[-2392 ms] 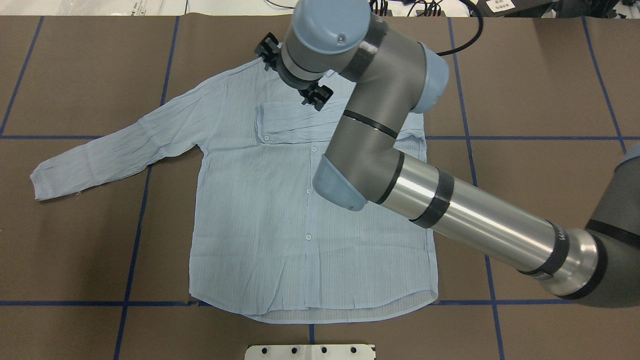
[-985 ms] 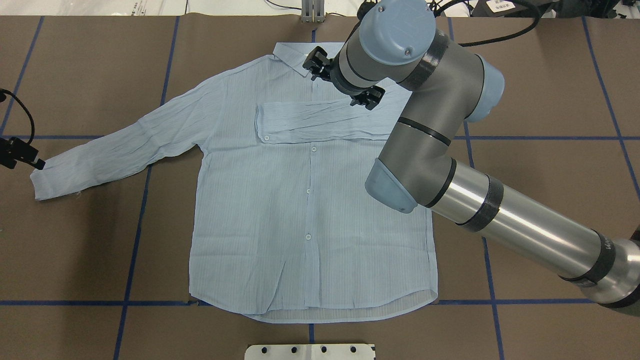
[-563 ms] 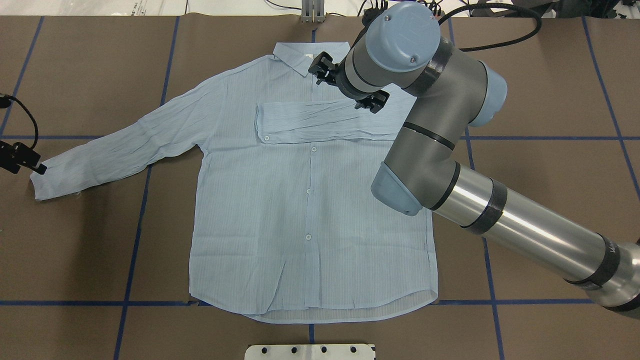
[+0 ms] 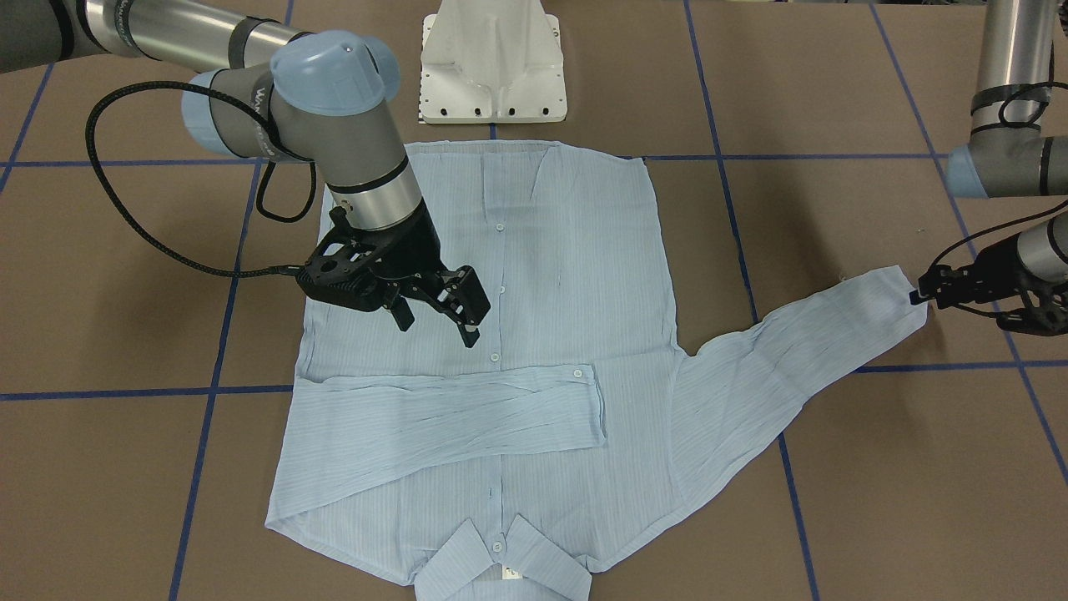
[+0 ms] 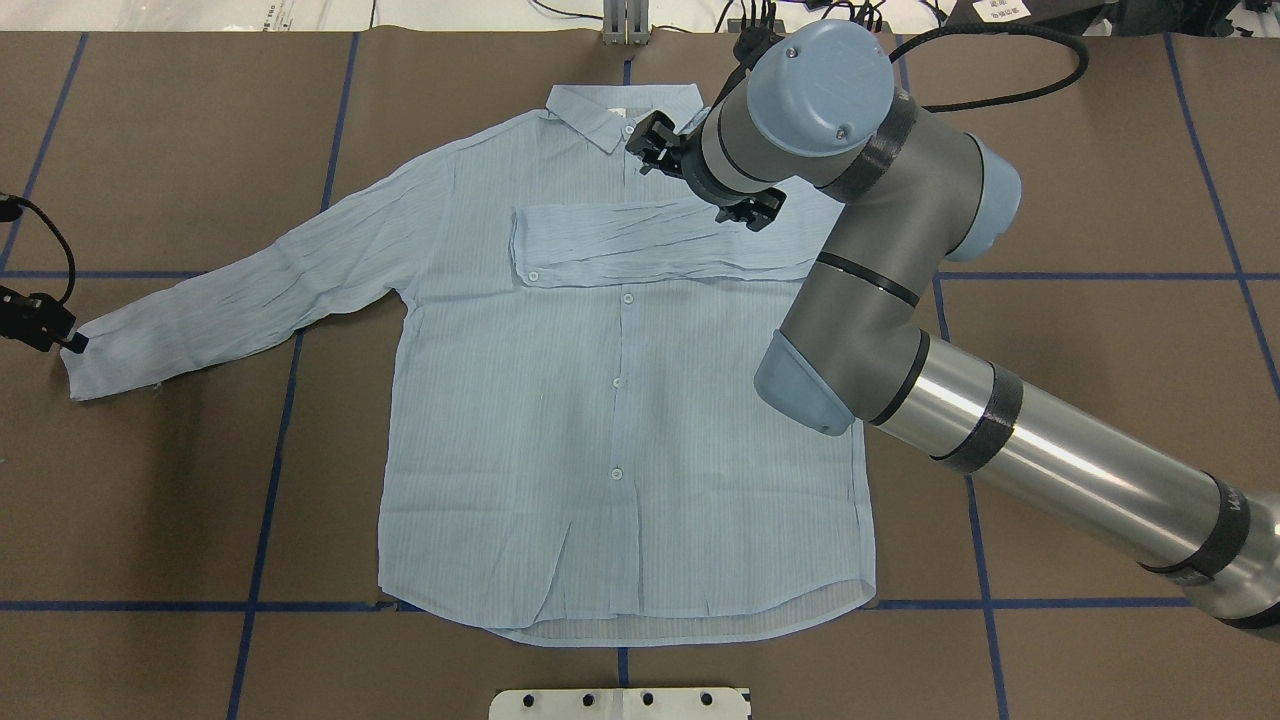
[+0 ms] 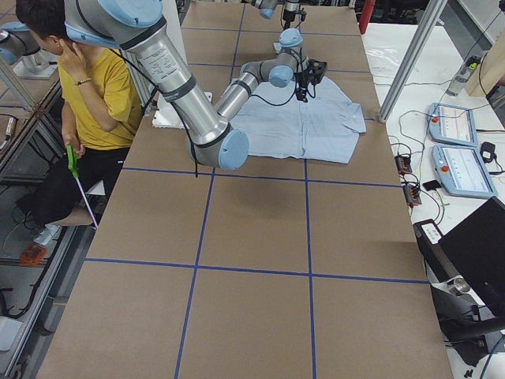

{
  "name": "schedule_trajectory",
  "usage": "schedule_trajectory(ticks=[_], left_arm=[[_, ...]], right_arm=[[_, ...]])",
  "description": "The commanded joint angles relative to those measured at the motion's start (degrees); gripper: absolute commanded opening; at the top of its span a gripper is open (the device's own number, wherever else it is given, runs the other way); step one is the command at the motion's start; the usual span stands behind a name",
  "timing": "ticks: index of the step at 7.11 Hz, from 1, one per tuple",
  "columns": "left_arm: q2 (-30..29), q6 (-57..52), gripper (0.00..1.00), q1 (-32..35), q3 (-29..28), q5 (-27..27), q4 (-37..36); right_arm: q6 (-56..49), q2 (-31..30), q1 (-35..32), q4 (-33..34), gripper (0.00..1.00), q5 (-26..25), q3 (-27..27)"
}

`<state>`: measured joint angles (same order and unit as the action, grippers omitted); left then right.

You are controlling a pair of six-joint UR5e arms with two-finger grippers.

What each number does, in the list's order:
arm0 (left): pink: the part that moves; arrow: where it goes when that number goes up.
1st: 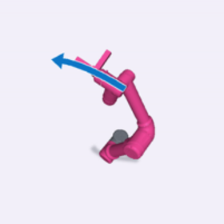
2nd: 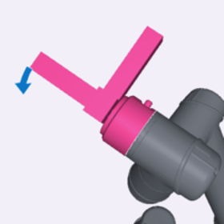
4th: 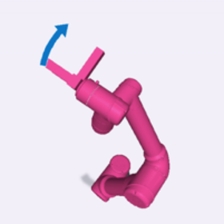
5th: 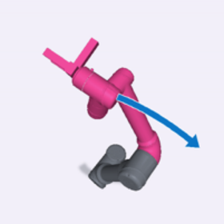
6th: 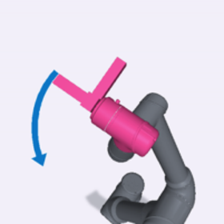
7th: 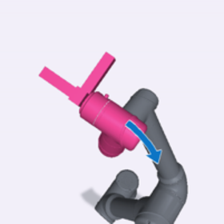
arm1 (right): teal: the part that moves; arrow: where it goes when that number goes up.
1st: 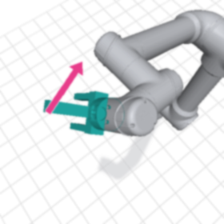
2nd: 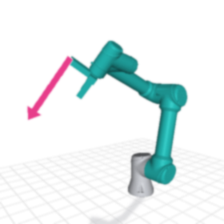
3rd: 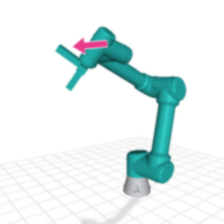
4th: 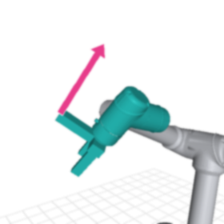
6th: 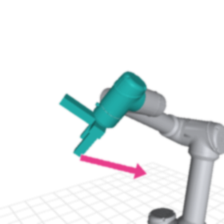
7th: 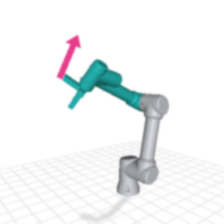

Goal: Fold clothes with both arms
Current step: 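Release the sleeve near the collar while the left gripper grasps the other cuff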

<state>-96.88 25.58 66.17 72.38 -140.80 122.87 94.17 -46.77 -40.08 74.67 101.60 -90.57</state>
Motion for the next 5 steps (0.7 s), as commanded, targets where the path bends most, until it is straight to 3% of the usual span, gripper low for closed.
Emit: schedule_trajectory(ticks=[1, 4, 5], left_arm=[[-0.07, -0.09, 0.55, -0.07, -0.05, 0.08, 0.00], [-0.07, -0.09, 0.48, -0.07, 0.04, 0.08, 0.35], [-0.07, -0.09, 0.39, -0.07, -0.05, 0.17, 0.27]], right_arm=[[-0.04, -0.16, 0.00, -0.06, 1.00, 0.00, 0.04], [0.05, -0.25, 0.00, -0.06, 1.00, 0.00, -0.05], [0.05, -0.25, 0.09, -0.06, 1.00, 0.00, -0.05]])
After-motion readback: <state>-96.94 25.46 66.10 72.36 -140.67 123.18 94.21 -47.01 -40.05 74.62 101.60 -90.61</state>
